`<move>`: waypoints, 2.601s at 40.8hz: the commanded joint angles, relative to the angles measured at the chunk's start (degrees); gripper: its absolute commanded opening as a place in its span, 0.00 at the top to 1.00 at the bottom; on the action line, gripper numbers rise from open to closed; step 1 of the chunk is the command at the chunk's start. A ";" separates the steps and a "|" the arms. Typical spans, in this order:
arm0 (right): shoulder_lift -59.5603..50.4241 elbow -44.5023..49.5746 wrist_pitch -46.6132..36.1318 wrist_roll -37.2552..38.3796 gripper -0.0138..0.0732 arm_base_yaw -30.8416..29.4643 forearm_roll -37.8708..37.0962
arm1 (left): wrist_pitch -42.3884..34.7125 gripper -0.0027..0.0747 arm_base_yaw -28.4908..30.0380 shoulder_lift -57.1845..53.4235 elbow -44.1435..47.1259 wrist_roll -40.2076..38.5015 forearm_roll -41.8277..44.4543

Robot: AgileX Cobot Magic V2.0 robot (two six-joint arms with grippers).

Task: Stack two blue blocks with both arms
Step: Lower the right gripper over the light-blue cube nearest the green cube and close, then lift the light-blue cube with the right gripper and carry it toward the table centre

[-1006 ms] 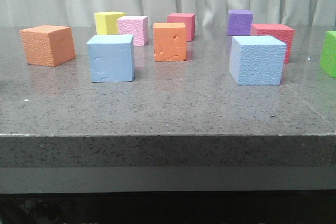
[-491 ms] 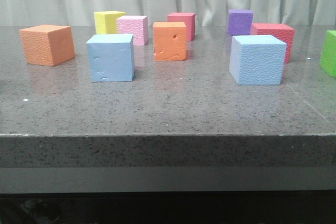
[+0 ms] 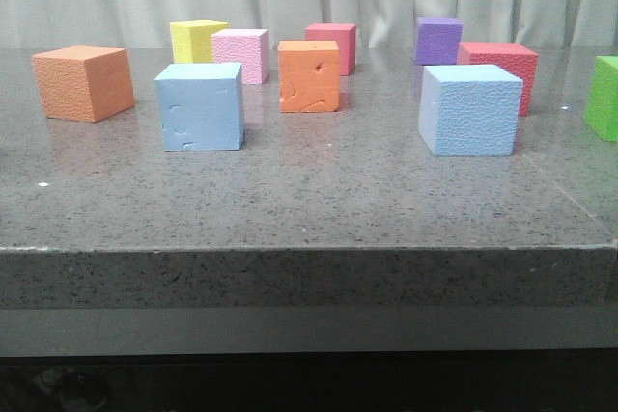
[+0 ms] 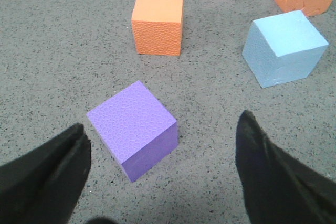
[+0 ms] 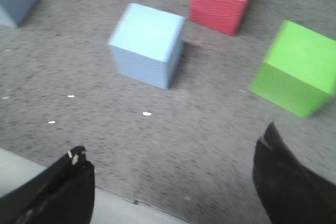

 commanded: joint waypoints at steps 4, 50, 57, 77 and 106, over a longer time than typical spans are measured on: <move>9.02 -6.98 -2.25 8.35 0.13 6.37 -5.59 | -4.23 0.25 -0.52 0.01 -2.10 -0.34 0.14; 40.88 -18.59 -15.84 41.68 0.43 11.46 -23.74 | -4.36 0.25 -0.52 0.13 -2.10 -0.34 0.27; 38.37 -19.36 -15.44 38.19 0.42 11.57 -23.74 | -4.36 0.25 -0.52 0.13 -2.10 -0.34 0.37; 42.38 -32.92 0.76 -28.76 0.42 12.38 9.82 | -4.36 0.25 -0.52 0.13 -2.10 -0.24 1.78; 51.56 -34.05 5.96 -69.79 0.39 12.27 25.44 | -4.36 0.25 -0.52 0.13 -2.10 -0.14 2.02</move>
